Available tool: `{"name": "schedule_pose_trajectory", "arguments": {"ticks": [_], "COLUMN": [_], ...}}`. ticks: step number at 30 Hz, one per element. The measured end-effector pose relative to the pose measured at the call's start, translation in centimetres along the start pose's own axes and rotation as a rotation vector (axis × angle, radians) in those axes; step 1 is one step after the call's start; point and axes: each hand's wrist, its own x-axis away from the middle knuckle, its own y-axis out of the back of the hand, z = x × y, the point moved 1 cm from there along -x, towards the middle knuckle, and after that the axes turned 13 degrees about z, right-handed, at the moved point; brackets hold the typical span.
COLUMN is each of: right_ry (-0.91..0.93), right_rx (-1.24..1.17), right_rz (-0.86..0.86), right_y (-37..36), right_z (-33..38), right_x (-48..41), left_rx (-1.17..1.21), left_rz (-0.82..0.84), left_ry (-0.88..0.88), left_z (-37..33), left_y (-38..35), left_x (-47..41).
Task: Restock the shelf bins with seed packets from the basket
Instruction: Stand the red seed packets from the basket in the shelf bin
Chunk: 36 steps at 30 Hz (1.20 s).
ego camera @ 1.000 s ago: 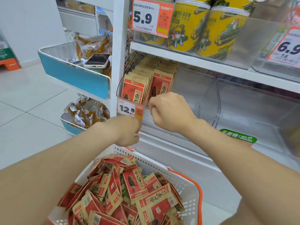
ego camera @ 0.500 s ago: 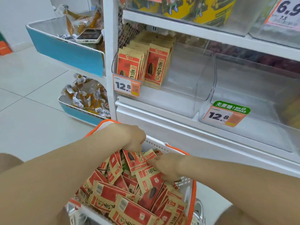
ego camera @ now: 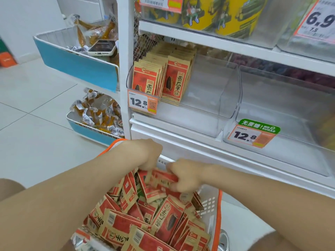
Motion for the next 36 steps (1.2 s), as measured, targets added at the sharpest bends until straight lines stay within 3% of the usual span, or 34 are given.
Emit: {"name": "schedule_pose_trajectory", "arguments": {"ticks": [4, 7, 9, 12, 17, 21, 26, 29, 33, 36], "right_ry": [-0.033, -0.045, 0.043, 0.123, 0.183, 0.120, 0.238, 0.199, 0.134, 0.083], "right_rx": [-0.279, -0.429, -0.518, -0.561, -0.881, -0.883, -0.719, -0.599, -0.468, -0.389], "right_rz": [-0.424, -0.661, -0.651, -0.589, -0.629, -0.707, -0.920, -1.128, -1.446, -1.457], "right_y": [4.9, 6.8, 7.5, 8.3, 9.9, 10.3, 10.7, 11.4, 13.6, 15.3], "right_z": [0.9, 1.6, 2.0, 2.1, 0.9, 0.5, 1.8, 2.0, 0.6, -1.5], "right_x": [1.9, 2.9, 3.7, 5.0, 5.9, 5.7, 5.9, 5.8, 7.0, 6.7], "left_rx": [0.370, 0.962, 1.233, 1.412, 1.699, 1.749, 1.770, 1.489, 1.172, 0.775], "left_rz": [-0.190, -0.129, -0.071, -0.083, -0.294, -0.384, -0.583, -0.670, -0.955, -1.014], "left_ry": [-0.008, -0.201, -0.322, -0.385, -0.385, -0.499, -0.566, -0.440, -0.258, -0.120], "left_z": [-0.1, -0.9, -1.1, -0.9, 0.5, 0.6, 0.1, 0.8, 2.1, 3.3], "left_y": [2.2, 2.9, 3.1, 3.3, 4.1, 4.6, 5.3, 5.6, 6.7, 7.2], "left_x": [2.7, 3.4, 3.6, 4.6, 5.4, 5.5, 4.9, 4.3, 4.0, 4.0]}}
